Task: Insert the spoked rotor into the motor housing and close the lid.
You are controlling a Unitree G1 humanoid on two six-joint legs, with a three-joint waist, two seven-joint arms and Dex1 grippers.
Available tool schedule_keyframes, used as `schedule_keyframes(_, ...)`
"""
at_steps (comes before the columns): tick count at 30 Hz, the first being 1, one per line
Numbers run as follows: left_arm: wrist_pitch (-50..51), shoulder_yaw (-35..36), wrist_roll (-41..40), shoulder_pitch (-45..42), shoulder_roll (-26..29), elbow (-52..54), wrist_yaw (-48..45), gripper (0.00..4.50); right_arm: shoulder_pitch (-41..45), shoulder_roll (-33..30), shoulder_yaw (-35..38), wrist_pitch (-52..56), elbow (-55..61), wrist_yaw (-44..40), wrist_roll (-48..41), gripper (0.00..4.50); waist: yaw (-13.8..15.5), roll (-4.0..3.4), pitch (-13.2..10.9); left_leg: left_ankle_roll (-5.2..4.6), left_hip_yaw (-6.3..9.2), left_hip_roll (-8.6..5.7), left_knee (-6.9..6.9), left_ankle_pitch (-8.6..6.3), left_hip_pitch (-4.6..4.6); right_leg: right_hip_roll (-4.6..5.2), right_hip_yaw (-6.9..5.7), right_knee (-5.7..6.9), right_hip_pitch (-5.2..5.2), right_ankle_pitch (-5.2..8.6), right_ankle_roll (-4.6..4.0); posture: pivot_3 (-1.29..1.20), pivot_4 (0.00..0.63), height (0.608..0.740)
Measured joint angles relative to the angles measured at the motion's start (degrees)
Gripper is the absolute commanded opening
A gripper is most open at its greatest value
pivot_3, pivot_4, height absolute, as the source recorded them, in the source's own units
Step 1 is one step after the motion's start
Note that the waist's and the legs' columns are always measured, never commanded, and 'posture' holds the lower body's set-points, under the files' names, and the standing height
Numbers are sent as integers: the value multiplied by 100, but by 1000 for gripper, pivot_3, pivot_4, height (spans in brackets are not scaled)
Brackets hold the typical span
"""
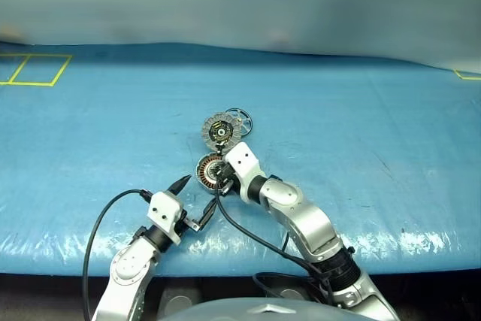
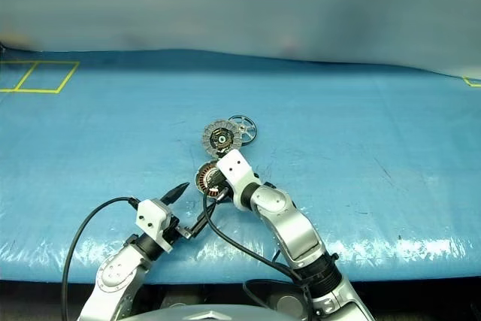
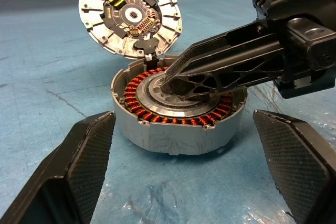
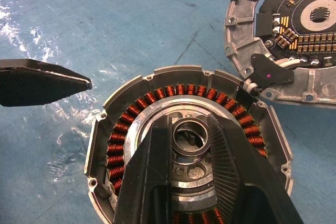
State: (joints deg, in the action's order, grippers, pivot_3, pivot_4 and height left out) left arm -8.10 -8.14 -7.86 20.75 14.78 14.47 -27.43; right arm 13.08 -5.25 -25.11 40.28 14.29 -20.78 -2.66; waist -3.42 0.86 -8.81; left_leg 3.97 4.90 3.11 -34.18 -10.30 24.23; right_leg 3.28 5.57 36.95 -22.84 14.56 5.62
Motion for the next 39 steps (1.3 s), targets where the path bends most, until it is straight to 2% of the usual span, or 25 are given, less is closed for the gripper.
schedule_keyframes(2,0,-23,0,-23,0,0,-3,4500,-8,16,0,-1,0,6,-3,1372,0,0,0,0,0,0,0,0,-1,0,0,0,1,0,0,0,150,740)
schedule_keyframes(7,3,-35,0,-58,3,-8,-9,4500,-49,64,-14,18,38,8,-25,2847,0,0,1,0,0,0,-1,0,-1,0,0,1,2,0,0,0,150,740)
schedule_keyframes(14,11,-42,0,-73,10,-17,-15,4500,-163,14,34,373,598,-36,-187,2847,-3,-1,0,0,0,0,0,0,0,-1,0,1,0,0,0,0,150,740)
schedule_keyframes(17,12,-43,0,-70,15,-17,-17,4500,-192,-7,87,576,1055,-8,-249,2273,-1,-1,0,0,0,0,0,0,0,-1,0,1,0,0,0,0,150,740)
schedule_keyframes(24,25,-50,-1,-147,31,-72,-40,4500,-334,-321,8,864,1372,223,-108,29,1,0,1,0,0,0,-1,0,0,-1,0,2,0,0,0,0,150,740)
schedule_keyframes(30,30,-105,-2,-198,33,-82,-67,4500,-534,-335,-138,78,923,239,-18,29,-8,0,1,-1,0,0,0,0,0,0,0,0,0,0,0,0,150,740)
schedule_keyframes(39,35,-104,-3,-169,54,-82,-60,4500,-554,-183,-161,-331,457,239,1,29,-5,1,1,-1,0,0,-2,1,-1,-1,0,1,1,0,1,0,150,740)
